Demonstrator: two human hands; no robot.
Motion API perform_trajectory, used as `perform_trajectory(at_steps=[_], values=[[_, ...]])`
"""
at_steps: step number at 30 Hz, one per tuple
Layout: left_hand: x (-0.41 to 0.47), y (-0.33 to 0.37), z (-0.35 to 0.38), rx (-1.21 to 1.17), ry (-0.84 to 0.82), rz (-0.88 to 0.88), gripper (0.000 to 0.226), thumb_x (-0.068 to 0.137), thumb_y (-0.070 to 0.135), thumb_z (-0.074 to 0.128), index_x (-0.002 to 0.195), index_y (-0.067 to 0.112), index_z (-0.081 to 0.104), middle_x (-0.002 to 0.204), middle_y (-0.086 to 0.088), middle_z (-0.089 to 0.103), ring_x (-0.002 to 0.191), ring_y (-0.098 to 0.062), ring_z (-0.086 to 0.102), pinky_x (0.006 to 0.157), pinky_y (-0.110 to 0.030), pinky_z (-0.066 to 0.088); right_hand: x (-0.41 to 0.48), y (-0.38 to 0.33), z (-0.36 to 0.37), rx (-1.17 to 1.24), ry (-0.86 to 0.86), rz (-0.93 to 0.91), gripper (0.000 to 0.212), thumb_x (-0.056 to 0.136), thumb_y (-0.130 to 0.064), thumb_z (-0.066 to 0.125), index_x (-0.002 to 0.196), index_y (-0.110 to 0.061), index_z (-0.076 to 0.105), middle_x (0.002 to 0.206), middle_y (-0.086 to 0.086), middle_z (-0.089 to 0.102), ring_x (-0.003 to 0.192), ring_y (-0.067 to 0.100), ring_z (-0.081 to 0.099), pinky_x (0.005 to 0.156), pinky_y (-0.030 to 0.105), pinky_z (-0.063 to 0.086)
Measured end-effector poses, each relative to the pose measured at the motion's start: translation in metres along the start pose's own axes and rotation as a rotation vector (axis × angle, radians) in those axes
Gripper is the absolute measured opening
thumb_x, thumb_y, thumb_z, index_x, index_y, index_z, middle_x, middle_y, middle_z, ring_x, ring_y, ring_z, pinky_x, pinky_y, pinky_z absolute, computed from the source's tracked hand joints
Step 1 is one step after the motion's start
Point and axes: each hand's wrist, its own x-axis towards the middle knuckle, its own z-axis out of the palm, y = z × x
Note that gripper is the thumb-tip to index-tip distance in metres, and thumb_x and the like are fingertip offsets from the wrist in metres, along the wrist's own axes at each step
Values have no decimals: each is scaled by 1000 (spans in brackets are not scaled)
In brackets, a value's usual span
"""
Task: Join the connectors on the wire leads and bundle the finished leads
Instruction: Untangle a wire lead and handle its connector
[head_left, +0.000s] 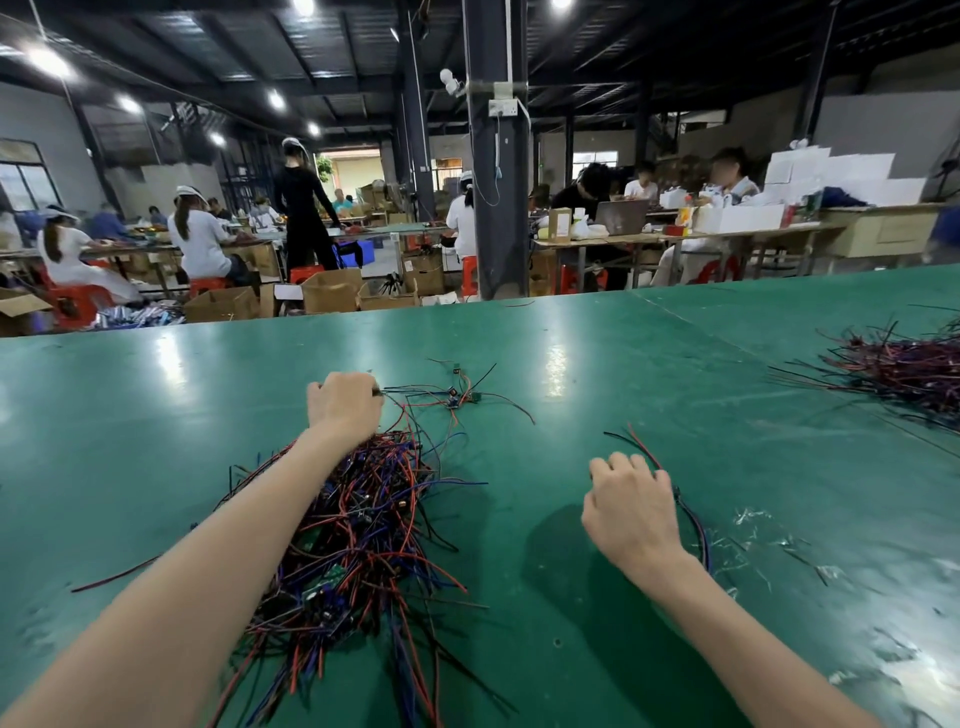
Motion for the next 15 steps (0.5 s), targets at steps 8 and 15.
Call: perform_trajectory(at_steps=[8,15], values=[[-17,28,-74,-593,286,102,23,83,18,72,101,4,68,91,-8,69,71,-20,63,73,-28,51,-1,16,2,-99,-170,257,33,84,-19,62,114,-19,50,127,7,39,119,26,37,87,39,38],[-90,76,-78,-1243,31,11,14,81,15,73,90,9,64,77,-3,63,49,-3,59,47,-26,55,-4,14,4,-92,-187,202,41,83,-5,56,121,-15,46,128,9,41,123,27,37,89,36,43]])
